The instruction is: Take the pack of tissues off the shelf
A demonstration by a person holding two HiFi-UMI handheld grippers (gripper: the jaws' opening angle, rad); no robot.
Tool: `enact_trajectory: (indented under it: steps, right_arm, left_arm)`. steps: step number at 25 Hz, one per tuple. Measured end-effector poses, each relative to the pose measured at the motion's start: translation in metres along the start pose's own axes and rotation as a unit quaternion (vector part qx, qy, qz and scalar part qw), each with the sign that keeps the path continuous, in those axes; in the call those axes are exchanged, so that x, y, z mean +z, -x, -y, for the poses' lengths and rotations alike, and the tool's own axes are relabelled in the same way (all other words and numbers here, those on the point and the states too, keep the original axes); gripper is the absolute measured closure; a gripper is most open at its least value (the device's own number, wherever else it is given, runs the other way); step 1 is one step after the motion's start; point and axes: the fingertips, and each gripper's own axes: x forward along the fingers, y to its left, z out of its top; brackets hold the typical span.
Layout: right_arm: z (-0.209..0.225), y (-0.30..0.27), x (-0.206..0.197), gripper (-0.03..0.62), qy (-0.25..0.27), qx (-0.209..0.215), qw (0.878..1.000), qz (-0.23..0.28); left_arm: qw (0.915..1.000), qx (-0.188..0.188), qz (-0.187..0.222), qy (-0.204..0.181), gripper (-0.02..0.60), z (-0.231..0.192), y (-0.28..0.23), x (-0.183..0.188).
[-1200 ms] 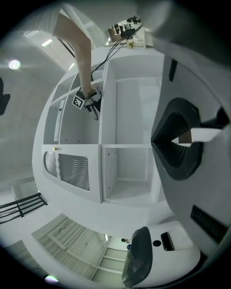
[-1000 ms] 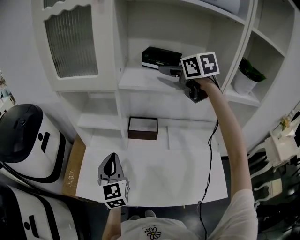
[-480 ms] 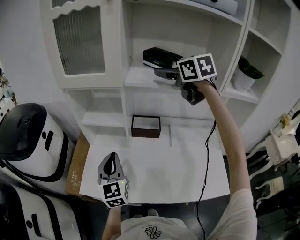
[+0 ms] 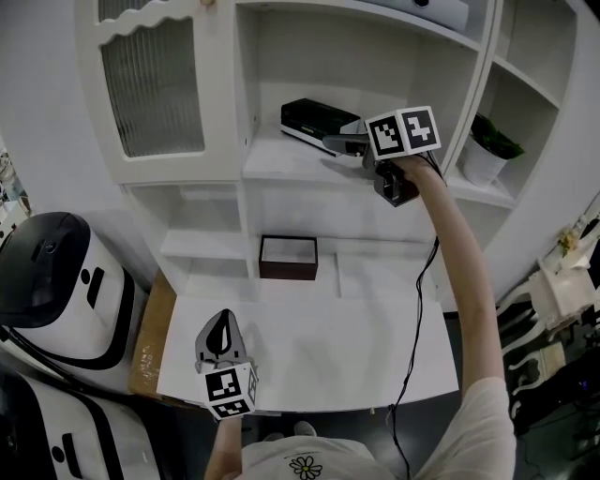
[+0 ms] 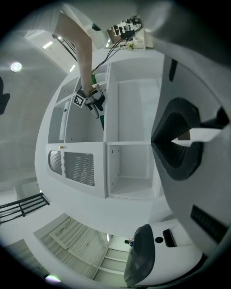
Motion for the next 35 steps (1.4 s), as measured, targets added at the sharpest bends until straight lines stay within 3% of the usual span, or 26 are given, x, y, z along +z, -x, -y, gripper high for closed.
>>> enact_trajectory:
  steps: [12,20,35]
  right_arm:
    - [0.037,-0.034,0.000,0.092,-0.018,0.038,0.999,-0.035]
    - [0.030,-0.052,-0.001,0.091,-0.035,0.091,0.995,-0.031]
    - [0.023,-0.070,0.000,0.131,-0.025,0.081,0.995,-0.043]
  left_arm:
    - [0.9995,0.025,-0.017,0.003,0.581,-0.005,-0.014,-0.011]
    - [0.9987,0.043,-0.028,0.008,0.581,-0.011,-0.025,-0.020]
    - [0.9982,0.050,-0.030,0.014,0.581,-0.013,-0.025,-0.024]
